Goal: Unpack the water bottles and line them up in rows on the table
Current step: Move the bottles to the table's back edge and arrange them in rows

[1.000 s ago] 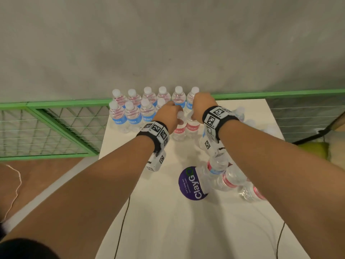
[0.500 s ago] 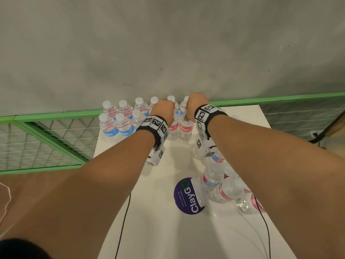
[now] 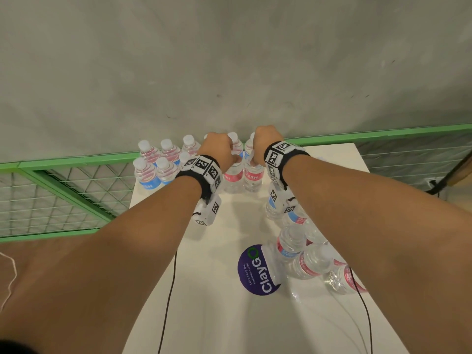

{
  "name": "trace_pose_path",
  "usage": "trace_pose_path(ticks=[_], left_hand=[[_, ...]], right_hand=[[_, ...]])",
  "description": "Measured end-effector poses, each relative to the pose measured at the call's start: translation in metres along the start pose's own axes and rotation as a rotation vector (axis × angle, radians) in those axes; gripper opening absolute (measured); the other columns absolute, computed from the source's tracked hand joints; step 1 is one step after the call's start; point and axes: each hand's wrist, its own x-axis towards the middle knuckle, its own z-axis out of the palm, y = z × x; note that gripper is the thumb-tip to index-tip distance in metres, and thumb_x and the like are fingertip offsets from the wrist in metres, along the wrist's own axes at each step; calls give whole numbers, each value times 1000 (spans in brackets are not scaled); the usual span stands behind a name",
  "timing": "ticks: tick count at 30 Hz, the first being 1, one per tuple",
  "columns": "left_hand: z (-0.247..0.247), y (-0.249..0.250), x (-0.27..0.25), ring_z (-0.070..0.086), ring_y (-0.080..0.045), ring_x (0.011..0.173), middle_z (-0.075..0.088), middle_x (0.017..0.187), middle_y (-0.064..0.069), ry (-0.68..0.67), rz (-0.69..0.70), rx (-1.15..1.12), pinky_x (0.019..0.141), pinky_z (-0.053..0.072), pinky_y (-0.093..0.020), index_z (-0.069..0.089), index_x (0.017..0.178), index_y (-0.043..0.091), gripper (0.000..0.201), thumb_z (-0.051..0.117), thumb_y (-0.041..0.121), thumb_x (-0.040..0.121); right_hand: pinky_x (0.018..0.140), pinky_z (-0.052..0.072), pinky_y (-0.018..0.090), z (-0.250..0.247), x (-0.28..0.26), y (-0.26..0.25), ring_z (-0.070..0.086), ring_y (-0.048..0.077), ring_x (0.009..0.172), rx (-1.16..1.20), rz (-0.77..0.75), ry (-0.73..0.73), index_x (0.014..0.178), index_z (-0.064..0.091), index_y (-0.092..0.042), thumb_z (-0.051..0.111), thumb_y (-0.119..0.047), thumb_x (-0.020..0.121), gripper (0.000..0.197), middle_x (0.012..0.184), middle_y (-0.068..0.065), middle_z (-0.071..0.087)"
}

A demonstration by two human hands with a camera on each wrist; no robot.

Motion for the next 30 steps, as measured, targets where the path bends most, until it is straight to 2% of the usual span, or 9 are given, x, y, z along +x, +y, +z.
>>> trace_pose_path(ticks=[2,4,6,8,10,13,17,20,30], left_hand=[[-1,-3,-1,55,-27,107,63,110,-11,-8,16,-8,86,45,-32,67,115,11,39,71,35,85],[-1,-6,-4,56,-26,106,64,111,-10,-11,46,-23,87,45,-31,68,117,14,36,72,28,84],[-3,-8,-6,59,-26,105,67,112,-9,-7,79,-20,88,45,-30,69,117,17,34,72,21,84],[-4,-9,-6,59,-25,107,67,114,-7,-14,88,-13,90,46,-30,67,121,21,38,73,20,83],[-4,-9,-5,60,-24,107,66,116,-4,-12,73,-34,90,47,-30,60,129,21,55,79,27,77],[1,-8,-4,59,-25,98,61,110,-8,22,13,-62,76,46,-30,53,129,17,76,83,47,66],[6,-7,-3,58,-29,97,61,102,-12,-10,17,17,75,44,-32,63,109,10,44,75,41,79],[5,-11,0,56,-28,95,67,96,-12,-18,60,38,79,48,-33,69,104,12,29,74,30,81],[7,-17,4,57,-30,102,69,103,-10,7,169,111,88,50,-37,66,119,22,33,61,12,88]], right_hand=[[68,43,24,1,-1,1,65,24,102,19,9,-8,62,38,-13,77,-22,79,43,78,5,58],[68,43,24,2,-2,2,65,24,100,35,-1,-13,76,53,-11,79,-25,77,30,91,8,64],[70,45,25,3,-3,2,64,23,100,28,-20,5,97,63,-8,81,-29,75,35,102,7,66],[72,47,24,3,-5,3,64,22,100,39,-22,17,103,64,-7,81,-31,76,40,101,7,66],[72,47,24,3,-6,4,64,22,100,54,-13,28,104,64,-7,79,-30,78,37,99,7,65],[73,45,23,4,-6,4,63,22,104,68,-21,38,106,62,-7,74,-25,83,31,103,8,65],[69,43,23,1,-8,2,64,22,101,52,-23,13,89,54,-13,79,-28,78,31,90,7,58],[69,46,25,2,-6,3,64,23,100,39,-18,7,100,62,-9,81,-29,76,37,95,7,63],[78,50,27,3,-5,5,63,24,103,7,-39,11,107,61,-6,82,-33,75,47,106,7,65]])
